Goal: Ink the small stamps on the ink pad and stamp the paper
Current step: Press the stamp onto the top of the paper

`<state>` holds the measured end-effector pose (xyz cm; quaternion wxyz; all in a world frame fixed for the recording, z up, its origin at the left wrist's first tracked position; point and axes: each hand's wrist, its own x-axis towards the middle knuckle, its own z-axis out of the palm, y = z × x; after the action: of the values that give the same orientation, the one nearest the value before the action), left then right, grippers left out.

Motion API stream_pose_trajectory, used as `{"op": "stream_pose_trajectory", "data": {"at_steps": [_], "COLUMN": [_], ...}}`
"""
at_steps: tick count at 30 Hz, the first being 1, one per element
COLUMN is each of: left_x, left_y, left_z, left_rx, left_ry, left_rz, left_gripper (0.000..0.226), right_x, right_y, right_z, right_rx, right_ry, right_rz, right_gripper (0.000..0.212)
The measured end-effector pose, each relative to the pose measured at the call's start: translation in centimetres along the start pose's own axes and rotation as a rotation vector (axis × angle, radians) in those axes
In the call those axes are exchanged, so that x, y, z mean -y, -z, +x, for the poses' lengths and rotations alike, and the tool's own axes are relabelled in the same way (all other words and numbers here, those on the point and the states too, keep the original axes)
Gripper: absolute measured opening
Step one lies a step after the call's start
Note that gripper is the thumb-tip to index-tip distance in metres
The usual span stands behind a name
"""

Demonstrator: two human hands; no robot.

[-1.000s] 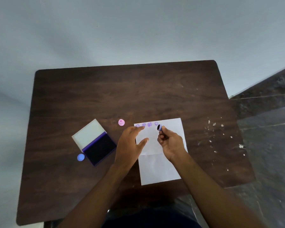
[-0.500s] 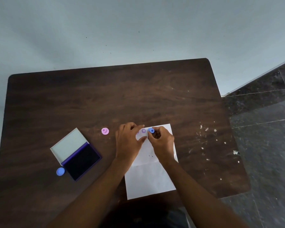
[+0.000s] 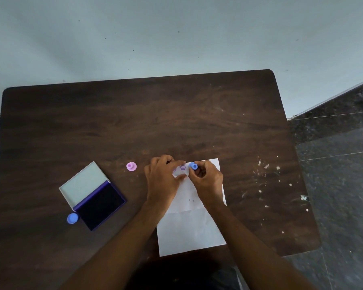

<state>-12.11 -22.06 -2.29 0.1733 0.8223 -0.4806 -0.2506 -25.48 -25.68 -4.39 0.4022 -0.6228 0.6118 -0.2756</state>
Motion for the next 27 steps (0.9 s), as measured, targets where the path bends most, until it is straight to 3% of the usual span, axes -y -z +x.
{"op": "stream_pose_trajectory", "data": {"at_steps": [27], "left_x": [-0.4], "left_y": [0.3], "left_z": [-0.1], "left_rx": [-0.006], "left_ry": [0.011], "left_rz": [0.035], "left_gripper": [0.031], "right_x": [1.4], "right_y": [-0.4], "right_z": [1.1], "right_rx": [0.096], "right_ry": [-0.133], "right_rz": [-0.146], "right_gripper": [0.024]}}
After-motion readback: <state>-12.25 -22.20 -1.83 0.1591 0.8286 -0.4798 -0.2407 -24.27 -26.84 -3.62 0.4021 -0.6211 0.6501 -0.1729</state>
